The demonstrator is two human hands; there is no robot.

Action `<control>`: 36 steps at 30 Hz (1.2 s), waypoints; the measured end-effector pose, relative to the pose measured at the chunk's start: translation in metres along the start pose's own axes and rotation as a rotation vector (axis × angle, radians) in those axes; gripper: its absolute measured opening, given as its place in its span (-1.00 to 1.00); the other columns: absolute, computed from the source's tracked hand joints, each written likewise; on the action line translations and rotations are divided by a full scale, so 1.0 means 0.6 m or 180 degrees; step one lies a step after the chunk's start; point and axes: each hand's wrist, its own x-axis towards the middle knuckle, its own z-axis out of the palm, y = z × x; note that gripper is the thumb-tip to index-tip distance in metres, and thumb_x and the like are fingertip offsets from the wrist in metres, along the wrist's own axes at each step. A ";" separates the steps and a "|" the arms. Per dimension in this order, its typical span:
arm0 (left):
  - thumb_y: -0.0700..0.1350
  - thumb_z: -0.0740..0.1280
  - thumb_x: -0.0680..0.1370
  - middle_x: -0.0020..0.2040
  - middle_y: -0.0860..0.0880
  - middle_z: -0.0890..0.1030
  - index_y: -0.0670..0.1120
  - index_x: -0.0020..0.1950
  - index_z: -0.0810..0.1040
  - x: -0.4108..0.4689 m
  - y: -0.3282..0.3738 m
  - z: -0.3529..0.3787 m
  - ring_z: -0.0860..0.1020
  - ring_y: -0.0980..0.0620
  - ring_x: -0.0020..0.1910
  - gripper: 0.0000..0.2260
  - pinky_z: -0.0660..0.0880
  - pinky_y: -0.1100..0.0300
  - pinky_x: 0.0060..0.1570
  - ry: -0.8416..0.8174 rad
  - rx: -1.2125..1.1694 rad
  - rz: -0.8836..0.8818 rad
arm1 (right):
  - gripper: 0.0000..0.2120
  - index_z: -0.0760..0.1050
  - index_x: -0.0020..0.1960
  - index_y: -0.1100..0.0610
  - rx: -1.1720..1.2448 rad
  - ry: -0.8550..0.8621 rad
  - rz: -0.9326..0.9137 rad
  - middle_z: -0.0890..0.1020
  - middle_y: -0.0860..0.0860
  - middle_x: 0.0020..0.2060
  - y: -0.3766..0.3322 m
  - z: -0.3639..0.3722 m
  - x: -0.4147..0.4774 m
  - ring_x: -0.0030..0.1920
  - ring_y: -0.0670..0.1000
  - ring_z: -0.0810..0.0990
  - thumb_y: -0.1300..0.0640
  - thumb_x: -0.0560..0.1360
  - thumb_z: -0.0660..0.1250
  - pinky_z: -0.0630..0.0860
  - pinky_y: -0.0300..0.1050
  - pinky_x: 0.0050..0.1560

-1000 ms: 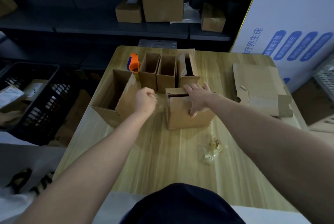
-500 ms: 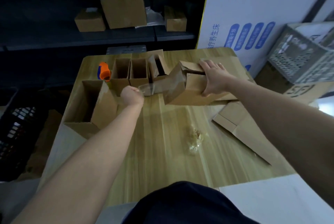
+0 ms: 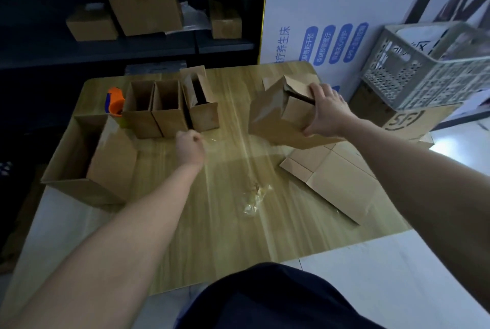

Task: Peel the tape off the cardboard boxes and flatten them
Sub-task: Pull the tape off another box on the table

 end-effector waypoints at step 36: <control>0.02 0.53 0.36 0.32 -0.24 0.43 -0.27 0.35 0.36 -0.135 -0.020 0.162 0.48 -0.13 0.24 -0.30 0.47 0.14 0.12 -0.2212 0.1442 -0.0238 | 0.13 -0.02 0.51 0.11 0.0259 -0.0279 -0.0322 0.19 0.08 0.42 -0.054 0.050 -0.018 0.42 0.14 0.16 -0.07 0.15 0.57 0.10 0.06 0.43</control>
